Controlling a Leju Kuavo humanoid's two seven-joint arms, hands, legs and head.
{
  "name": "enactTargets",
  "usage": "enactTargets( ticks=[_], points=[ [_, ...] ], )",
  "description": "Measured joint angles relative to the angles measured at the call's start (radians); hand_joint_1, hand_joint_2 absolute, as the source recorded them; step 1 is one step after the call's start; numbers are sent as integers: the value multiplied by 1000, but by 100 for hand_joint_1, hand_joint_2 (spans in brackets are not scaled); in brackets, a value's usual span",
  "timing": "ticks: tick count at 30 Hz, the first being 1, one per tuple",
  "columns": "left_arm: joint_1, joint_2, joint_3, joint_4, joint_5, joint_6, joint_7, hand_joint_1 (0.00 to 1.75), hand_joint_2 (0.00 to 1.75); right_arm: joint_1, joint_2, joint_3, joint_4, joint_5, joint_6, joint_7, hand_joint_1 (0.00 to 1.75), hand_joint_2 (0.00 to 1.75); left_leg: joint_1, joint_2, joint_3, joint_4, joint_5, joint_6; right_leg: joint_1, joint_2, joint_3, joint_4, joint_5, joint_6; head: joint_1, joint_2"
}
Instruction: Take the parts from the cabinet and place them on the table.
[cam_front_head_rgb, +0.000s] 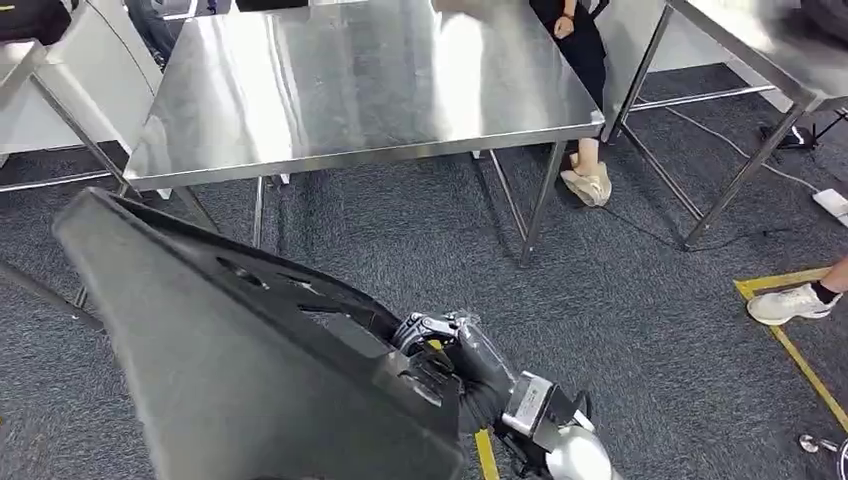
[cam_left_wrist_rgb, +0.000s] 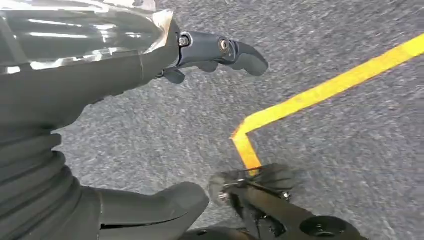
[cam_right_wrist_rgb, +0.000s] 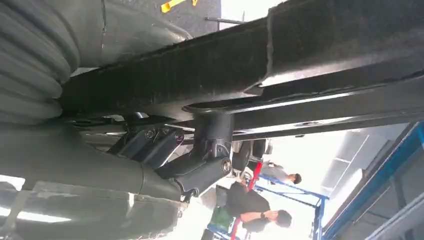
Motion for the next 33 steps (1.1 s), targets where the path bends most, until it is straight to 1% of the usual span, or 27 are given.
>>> enactTargets(
  ticks=[1, 2, 3, 5, 6, 7, 9, 11, 12, 13, 14, 15, 16, 17, 18, 20, 21, 22, 23, 24, 26, 27, 28, 29, 31, 32, 33],
  points=[
    [0, 2, 0, 0, 0, 0, 0, 0, 175, 0, 0, 0, 0, 1, -1, -1, 171, 175, -16, 38, 18, -67, 72, 24, -2, -5, 2, -2, -11, 0, 0, 0],
    [-2, 2, 0, 0, 0, 0, 0, 0, 175, 0, 0, 2, 2, 2, -1, -2, 171, 175, -17, 40, 12, -61, 52, 22, 12, -11, 12, -1, -23, 7, 6, 0],
    [-4, 0, 0, 0, -1, 1, 0, 0, 175, -1, 0, 3, 1, 3, -2, -2, 171, 175, -21, 34, 20, -60, 61, 15, 13, -20, 11, -2, -30, 12, 6, 0],
    [-4, -1, 0, 1, -1, 1, 0, 0, 175, -2, 0, 4, 1, 3, -3, -3, 171, 175, -24, 11, 26, -64, 66, 18, 14, -39, 21, -16, -37, 23, 3, 0],
    [-4, -3, 0, 1, -1, 1, 0, 0, 175, -4, 1, 5, 0, 3, -3, -3, 171, 175, -17, 0, 37, -79, 69, 20, 26, -48, 32, -22, -44, 31, 4, 0],
    [-2, -5, 0, 1, -2, 1, -2, 0, 175, -6, 0, 5, 0, 3, -3, -3, 171, 175, -13, -10, 46, -91, 71, 23, 15, -21, 32, 1, -57, 33, 6, 0],
    [-6, -5, 0, 1, -2, 1, -2, 0, 175, -8, -1, 6, 0, 2, -4, -6, 171, 175, -6, -30, 51, -94, 70, 29, 13, 18, -48, 142, -111, 24, 6, 0],
    [-8, -5, 0, 1, -2, 1, -2, 0, 175, -4, -4, 6, 2, 3, -8, -4, 171, 175, -5, -55, 51, -93, 64, 32, 3, 27, -147, 285, -146, 29, 6, 0],
    [-7, -5, 0, 1, -2, 1, -2, 0, 175, -3, -5, 8, 3, 3, -8, -4, 171, 175, -4, -69, 53, -93, 63, 30, -2, 27, -175, 302, -137, 39, 6, 0],
    [-6, -6, 0, 1, -2, 1, -2, 0, 175, -3, -6, 8, 3, 4, -8, -4, 171, 175, -1, -83, 56, -93, 60, 27, -7, 28, -177, 273, -105, 54, 6, 0],
    [-5, -6, 0, 1, -2, 1, -2, 0, 175, -3, -6, 8, 3, 5, -9, -4, 171, 175, 1, -98, 61, -92, 58, 23, -12, 29, -160, 206, -59, 72, 6, 0],
    [-5, -6, 0, 1, -2, 1, -2, 0, 175, -4, -6, 8, 3, 5, -10, -4, 171, 175, 3, -114, 65, -91, 55, 18, -20, 45, -131, 114, -6, 89, 6, 0],
    [-5, -6, 0, 1, -4, 1, -2, 0, 175, -4, -6, 9, 3, 6, -11, -4, 171, 175, 4, -126, 62, -87, 53, 13, -29, 94, -111, 42, 28, 99, 8, 0],
    [-7, -6, 0, 1, -5, 1, -2, 0, 175, -4, -7, 10, 4, 6, -11, -4, 171, 175, -2, -139, 58, -74, 48, 5, -26, 115, -110, 22, 47, 88, 7, 0],
    [-6, -6, -1, 1, -7, 1, -2, 0, 175, -3, -9, 10, 4, 7, -11, -4, 171, 175, -2, -147, 58, -76, 47, 0, -26, 100, -108, 25, 50, 63, 5, 0],
    [1, -6, 0, 1, -8, 1, -2, 0, 175, -4, -10, 11, 4, 8, -12, -4, 171, 175, 3, -165, 57, -86, 52, -14, -16, 84, -94, 25, 52, 44, 6, 0],
    [3, -5, 0, 1, -8, 1, -2, 0, 175, -5, -9, 12, 4, 8, -12, -4, 171, 175, 4, -177, 55, -83, 53, -19, -29, 72, -92, 18, 58, 35, 5, 0],
    [5, -5, 0, 2, -9, 2, -3, 0, 175, -5, -8, 12, 4, 8, -12, -3, 171, 175, 1, -133, 45, -70, 42, -21, -31, 60, -86, 15, 60, 31, 3, 0],
    [4, -6, -1, 2, -9, 2, -3, 0, 175, -4, -7, 11, 4, 8, -13, -3, 171, 175, -3, -78, 28, -26, 10, -26, -30, 49, -84, 14, 59, 20, -7, 0],
    [0, -6, -1, 2, -9, 2, -3, 0, 175, -3, -8, 12, 3, 8, -13, -5, 171, 175, 1, -47, -4, 41, -26, -31, -28, 38, -82, 14, 56, 17, -9, 0],
    [-4, -7, -1, 2, -10, 2, -4, 0, 175, 0, -10, 12, 4, 10, -14, -3, 171, 175, 7, -23, -76, 188, -86, -38, -23, 15, -81, 15, 53, 13, -8, 0],
    [-3, -7, -1, 2, -10, 2, -4, 0, 175, 1, -10, 13, 4, 10, -13, -3, 171, 175, 11, -19, -91, 218, -90, -41, -23, 5, -80, 15, 51, 12, -8, 0],
    [-1, -7, -1, 2, -10, 2, -4, 0, 175, 1, -10, 14, 4, 10, -13, -3, 171, 175, 15, -19, -79, 196, -70, -44, -24, -2, -80, 15, 51, 12, -9, 0],
    [0, -5, -1, 2, -9, 2, -3, 0, 175, 1, -10, 14, 4, 8, -13, -3, 171, 175, 19, -18, -45, 137, -37, -46, -27, -5, -78, 15, 48, 15, -8, 0],
    [-1, -4, -1, 2, -9, 2, -2, 0, 175, 0, -10, 14, 4, 5, -13, -3, 171, 175, 25, -5, 60, -36, 30, -48, -30, -11, -70, 15, 41, 25, -9, 0],
    [-4, -5, -1, 2, -9, 2, -2, 0, 175, 0, -10, 14, 3, 5, -14, -4, 171, 175, 18, 1, 82, -66, 6, -49, -19, -13, -71, 17, 37, 32, -10, 0],
    [-5, -5, -1, 2, -10, 2, -2, 0, 175, -3, -10, 14, 3, 4, -14, -4, 171, 175, 16, -6, 84, -67, 7, -37, -16, -13, -71, 15, 35, 38, -8, 0]
  ],
)
